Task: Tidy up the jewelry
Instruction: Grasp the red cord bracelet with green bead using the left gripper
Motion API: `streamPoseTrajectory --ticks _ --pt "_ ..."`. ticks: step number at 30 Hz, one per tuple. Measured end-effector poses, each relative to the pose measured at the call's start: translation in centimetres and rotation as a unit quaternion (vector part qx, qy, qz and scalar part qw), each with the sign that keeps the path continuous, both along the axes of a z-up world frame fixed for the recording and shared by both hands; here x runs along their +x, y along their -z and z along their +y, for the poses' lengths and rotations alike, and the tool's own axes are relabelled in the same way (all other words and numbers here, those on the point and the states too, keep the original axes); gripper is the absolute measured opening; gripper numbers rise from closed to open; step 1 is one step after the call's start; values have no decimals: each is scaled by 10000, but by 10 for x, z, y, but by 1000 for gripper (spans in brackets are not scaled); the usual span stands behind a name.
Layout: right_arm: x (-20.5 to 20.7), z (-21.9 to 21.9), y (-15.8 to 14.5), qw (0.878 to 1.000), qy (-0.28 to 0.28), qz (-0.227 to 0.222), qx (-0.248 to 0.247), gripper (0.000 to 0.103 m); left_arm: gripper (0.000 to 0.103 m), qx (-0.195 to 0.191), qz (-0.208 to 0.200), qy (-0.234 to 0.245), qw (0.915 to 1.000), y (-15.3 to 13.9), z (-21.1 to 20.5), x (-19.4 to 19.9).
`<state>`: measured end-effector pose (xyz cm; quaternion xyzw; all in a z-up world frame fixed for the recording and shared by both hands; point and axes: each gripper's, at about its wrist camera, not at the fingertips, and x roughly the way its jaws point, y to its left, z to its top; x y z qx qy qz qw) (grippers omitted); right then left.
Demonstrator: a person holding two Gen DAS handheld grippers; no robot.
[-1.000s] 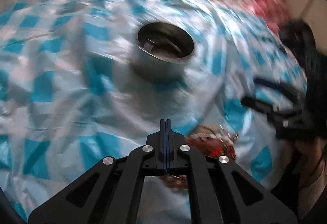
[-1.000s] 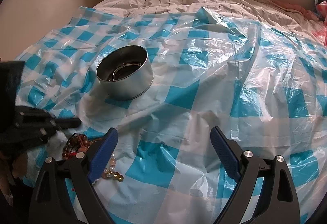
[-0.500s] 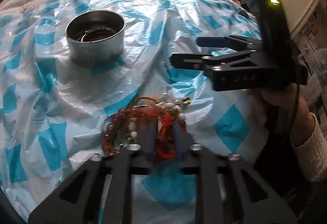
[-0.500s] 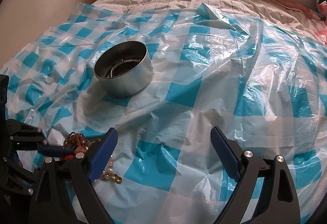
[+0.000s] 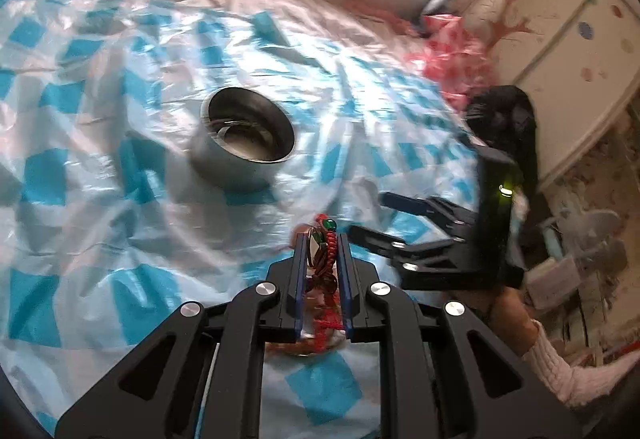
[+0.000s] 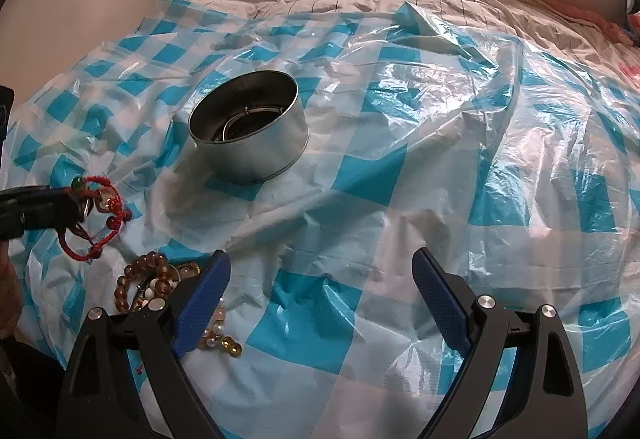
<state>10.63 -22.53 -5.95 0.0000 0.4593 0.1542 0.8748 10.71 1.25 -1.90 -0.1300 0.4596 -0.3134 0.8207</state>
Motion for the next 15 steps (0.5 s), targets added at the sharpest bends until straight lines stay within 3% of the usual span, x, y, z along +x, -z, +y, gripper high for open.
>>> streamPoseTrajectory --ticks 5,9,15 --pt "-1 3 0 10000 -72 -10 20 88 13 522 405 -741 9951 22 14 15" --pt "-2 11 2 9998 -216 -1 -54 88 17 933 847 -1425 9817 42 38 28" --pt "-7 31 -8 9976 -630 -250 107 88 30 677 867 -1728 9788 40 57 32"
